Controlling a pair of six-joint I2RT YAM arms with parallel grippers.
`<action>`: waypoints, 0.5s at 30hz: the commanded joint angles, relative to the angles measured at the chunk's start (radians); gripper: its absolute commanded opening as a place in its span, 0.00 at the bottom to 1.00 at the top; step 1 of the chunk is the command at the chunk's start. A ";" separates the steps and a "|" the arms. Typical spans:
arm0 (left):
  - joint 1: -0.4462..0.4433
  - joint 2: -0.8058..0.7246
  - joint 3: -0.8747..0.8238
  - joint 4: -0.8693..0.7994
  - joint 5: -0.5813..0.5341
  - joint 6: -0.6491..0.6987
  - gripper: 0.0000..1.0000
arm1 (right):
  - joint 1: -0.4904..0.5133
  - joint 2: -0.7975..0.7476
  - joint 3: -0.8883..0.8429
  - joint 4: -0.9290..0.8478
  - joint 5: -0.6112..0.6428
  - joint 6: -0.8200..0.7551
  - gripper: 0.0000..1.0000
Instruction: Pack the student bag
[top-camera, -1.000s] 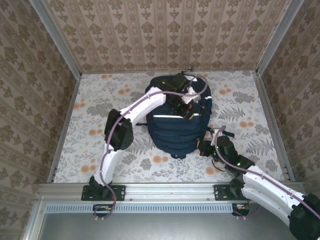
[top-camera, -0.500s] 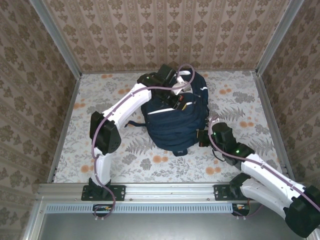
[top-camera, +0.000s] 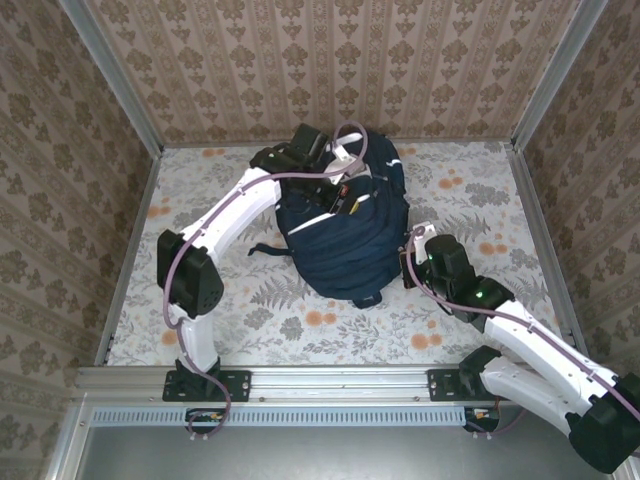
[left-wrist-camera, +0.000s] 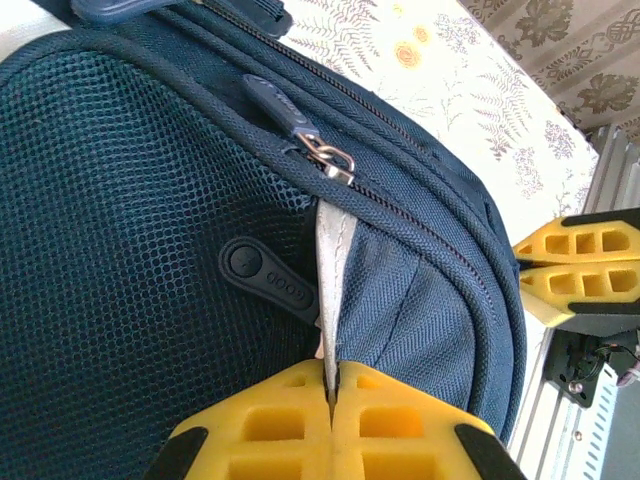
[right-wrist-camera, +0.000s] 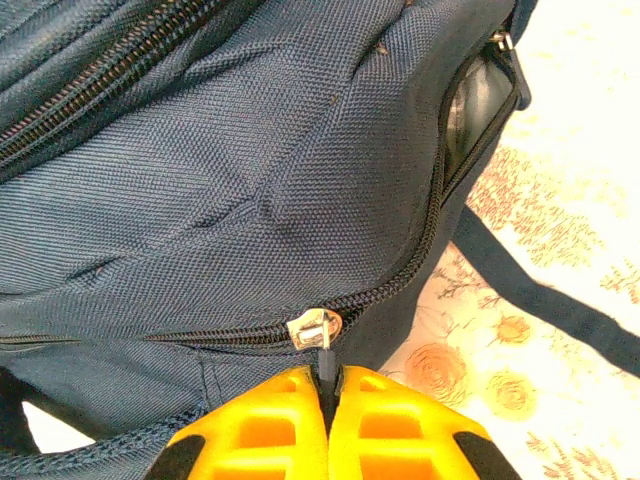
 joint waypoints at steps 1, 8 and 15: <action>0.012 -0.077 -0.035 -0.041 0.032 0.007 0.00 | -0.029 0.014 0.083 0.023 0.119 -0.104 0.00; 0.011 -0.079 -0.044 -0.031 -0.062 -0.019 0.08 | -0.037 0.042 0.175 -0.054 -0.096 -0.218 0.00; -0.056 -0.211 -0.168 -0.017 -0.180 -0.053 0.50 | -0.037 -0.024 0.140 -0.052 -0.353 -0.048 0.00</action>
